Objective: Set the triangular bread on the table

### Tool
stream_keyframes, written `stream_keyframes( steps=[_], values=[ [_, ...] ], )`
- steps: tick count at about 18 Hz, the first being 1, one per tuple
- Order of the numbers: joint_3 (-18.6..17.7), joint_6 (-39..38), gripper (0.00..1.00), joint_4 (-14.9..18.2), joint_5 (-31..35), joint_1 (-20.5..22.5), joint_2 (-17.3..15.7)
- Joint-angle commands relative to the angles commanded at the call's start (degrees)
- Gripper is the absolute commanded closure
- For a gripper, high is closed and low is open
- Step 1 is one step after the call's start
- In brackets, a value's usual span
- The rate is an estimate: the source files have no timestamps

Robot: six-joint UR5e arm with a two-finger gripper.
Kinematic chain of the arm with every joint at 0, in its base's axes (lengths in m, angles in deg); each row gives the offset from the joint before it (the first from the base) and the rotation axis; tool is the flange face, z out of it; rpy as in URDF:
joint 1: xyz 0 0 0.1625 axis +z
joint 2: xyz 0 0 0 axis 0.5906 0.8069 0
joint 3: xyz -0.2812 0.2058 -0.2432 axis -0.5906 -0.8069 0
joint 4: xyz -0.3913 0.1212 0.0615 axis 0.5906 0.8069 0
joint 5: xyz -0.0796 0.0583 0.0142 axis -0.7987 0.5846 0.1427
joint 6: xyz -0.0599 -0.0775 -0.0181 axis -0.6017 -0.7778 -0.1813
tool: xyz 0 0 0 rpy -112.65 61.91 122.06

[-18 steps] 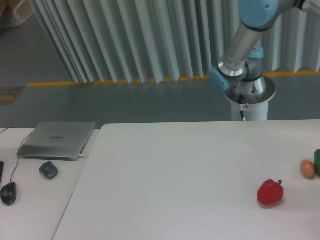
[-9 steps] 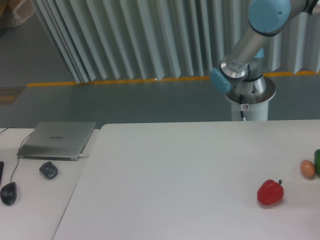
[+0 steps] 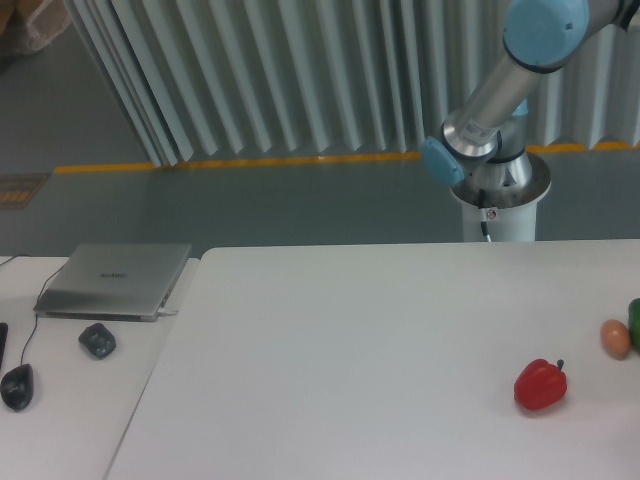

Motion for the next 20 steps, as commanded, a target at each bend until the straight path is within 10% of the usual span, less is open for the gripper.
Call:
stream_keyframes(
  steps=[9,13,20],
  values=[
    [1.1,-3.3,0.00,-0.2,-0.1,-0.8,2.3],
    [1.1,-3.5,0.94,0.0,0.5,-0.8,2.4],
    [1.0,-4.7,0.97,-0.1,1.8,-0.9,2.8]
  ],
)
